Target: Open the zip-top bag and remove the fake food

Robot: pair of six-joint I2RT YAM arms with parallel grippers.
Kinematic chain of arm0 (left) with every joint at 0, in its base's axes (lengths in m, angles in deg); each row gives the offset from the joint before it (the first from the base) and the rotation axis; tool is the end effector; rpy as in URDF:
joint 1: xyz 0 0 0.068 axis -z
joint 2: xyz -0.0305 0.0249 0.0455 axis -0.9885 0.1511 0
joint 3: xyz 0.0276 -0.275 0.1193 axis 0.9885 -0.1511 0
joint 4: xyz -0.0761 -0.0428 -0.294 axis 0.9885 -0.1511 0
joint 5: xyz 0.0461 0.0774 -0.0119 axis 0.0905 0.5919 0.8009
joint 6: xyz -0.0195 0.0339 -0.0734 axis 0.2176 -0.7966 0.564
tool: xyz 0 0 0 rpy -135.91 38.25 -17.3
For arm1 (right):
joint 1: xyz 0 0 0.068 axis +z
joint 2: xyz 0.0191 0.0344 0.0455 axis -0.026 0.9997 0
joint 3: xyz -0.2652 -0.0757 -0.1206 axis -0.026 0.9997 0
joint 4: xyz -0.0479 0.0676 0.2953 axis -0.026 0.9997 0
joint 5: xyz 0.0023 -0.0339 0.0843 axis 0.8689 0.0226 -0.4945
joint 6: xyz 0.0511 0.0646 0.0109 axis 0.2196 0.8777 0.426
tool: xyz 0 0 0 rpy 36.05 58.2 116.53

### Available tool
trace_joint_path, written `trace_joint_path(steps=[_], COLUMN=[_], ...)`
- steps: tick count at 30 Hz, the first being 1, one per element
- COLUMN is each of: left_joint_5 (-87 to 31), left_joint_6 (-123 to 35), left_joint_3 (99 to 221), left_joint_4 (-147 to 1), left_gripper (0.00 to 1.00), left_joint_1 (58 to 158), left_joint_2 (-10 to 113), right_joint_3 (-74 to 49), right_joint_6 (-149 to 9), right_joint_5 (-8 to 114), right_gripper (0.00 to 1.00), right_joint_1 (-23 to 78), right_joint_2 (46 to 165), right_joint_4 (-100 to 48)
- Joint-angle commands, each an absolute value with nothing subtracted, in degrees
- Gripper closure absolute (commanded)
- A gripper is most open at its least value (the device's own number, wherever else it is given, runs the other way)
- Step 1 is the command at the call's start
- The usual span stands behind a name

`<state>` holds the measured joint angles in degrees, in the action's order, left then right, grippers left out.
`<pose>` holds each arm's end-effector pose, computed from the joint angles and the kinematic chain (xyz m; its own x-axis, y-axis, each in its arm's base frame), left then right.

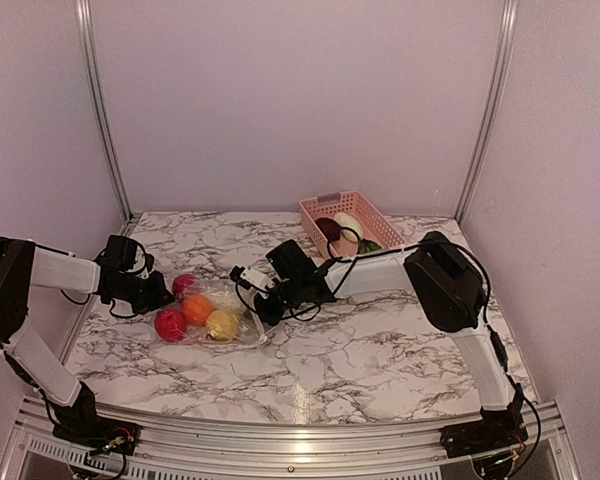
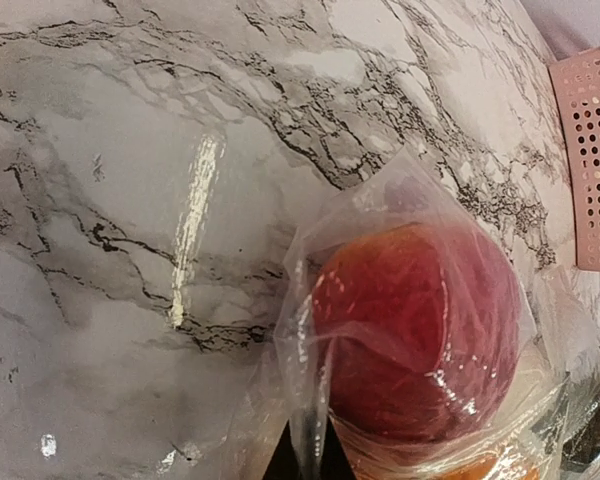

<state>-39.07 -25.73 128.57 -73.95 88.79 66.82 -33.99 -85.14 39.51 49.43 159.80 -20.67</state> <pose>0.3452 -0.0698 0.1124 -0.8179 -0.3649 -0.4447 -0.0768 0.8354 -0.5442 0.3554 0.4791 0.0837 -0.3128 -0.5968 -0.7390 -0.9398 0.3070 0.1499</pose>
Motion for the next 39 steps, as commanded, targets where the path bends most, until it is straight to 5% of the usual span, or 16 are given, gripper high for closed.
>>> trace_joint_path(steps=[1,11,23,30,39], left_joint_5=[-37.74,-35.55,-36.86,-37.65,-36.06], left_joint_6=[-26.0,-25.54,-26.69,-28.22,-28.35], left_joint_3=[127.45,127.23,126.94,127.36,127.63], left_joint_4=[-75.09,-75.09,-75.09,-76.83,-77.85], left_gripper=[1.0,1.0,1.0,1.0,1.0], left_joint_1=[88.6,88.51,88.51,88.58,88.51], left_joint_2=[67.39,67.8,66.89,66.85,66.67], right_joint_3=[-29.99,-22.08,-15.53,-18.17,-15.33], right_joint_6=[-86.39,-85.59,-86.24,-84.94,-83.9], right_joint_5=[43.33,43.74,45.24,44.67,46.33], right_gripper=[0.9,0.95,0.86,0.98,1.0], right_joint_1=[49.79,49.77,49.68,49.73,47.95], right_joint_2=[153.04,141.25,138.74,139.5,130.8], right_joint_4=[-15.52,-12.17,-9.43,-9.7,-4.55])
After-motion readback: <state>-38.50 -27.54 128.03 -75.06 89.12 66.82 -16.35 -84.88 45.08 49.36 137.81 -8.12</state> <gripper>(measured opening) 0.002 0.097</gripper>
